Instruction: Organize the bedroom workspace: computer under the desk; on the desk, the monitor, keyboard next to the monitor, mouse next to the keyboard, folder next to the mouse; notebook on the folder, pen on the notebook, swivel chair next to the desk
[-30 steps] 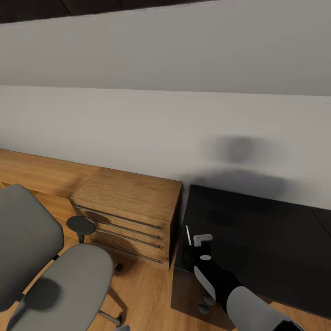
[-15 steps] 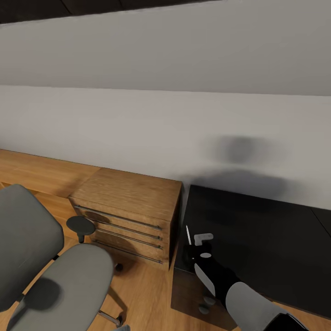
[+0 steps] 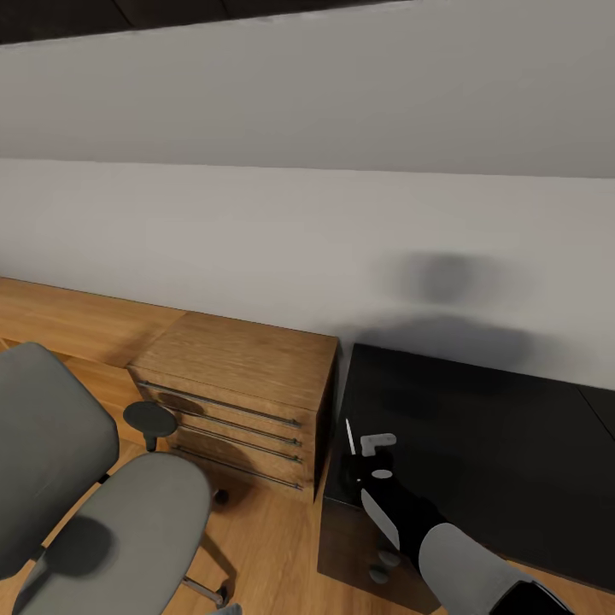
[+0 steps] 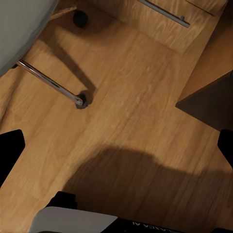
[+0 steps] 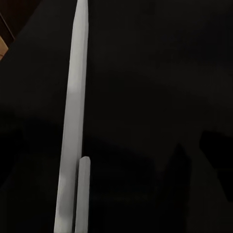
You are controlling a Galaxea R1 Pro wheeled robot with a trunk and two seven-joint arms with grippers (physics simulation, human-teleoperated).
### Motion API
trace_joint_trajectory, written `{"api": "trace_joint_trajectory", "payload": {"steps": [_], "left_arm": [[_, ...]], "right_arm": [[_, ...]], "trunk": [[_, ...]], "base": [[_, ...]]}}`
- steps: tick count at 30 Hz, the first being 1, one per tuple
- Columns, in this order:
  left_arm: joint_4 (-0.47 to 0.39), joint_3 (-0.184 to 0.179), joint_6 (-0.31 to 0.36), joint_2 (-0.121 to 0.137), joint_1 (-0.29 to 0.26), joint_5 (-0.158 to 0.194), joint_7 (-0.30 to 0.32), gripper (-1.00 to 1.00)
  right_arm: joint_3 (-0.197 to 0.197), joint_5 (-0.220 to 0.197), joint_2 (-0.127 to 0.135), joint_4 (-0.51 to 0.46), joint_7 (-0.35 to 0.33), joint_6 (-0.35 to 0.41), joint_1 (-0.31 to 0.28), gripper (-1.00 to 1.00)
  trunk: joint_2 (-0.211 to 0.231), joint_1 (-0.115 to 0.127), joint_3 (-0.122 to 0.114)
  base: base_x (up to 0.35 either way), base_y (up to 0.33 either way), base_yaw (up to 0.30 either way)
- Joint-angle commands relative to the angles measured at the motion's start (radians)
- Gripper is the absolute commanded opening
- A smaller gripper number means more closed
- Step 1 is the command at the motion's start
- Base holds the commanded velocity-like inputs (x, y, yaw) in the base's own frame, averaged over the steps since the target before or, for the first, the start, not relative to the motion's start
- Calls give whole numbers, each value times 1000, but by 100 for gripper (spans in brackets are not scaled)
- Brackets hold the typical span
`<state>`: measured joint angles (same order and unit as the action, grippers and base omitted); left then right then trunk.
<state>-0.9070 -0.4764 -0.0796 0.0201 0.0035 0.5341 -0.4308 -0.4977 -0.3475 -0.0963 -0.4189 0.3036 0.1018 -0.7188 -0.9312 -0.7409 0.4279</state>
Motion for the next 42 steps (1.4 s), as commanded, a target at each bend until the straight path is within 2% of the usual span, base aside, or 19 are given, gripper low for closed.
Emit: {"api": "trace_joint_trajectory", "payload": {"steps": [1, 27, 42], "left_arm": [[-1, -5, -6, 1, 0, 11, -6, 100], [-1, -5, -6, 1, 0, 11, -7, 100], [-3, -5, -7, 1, 0, 11, -8, 100]], "right_arm": [[-7, -5, 1, 23, 11, 11, -1, -100], [-7, -8, -3, 15, 12, 12, -1, -100], [-7, -8, -11, 12, 12, 45, -1, -100]], "trunk": [[-1, 0, 1], [-1, 0, 1], [-1, 0, 1]], "base": [[0, 0, 0], [0, 0, 0], [0, 0, 0]]}}
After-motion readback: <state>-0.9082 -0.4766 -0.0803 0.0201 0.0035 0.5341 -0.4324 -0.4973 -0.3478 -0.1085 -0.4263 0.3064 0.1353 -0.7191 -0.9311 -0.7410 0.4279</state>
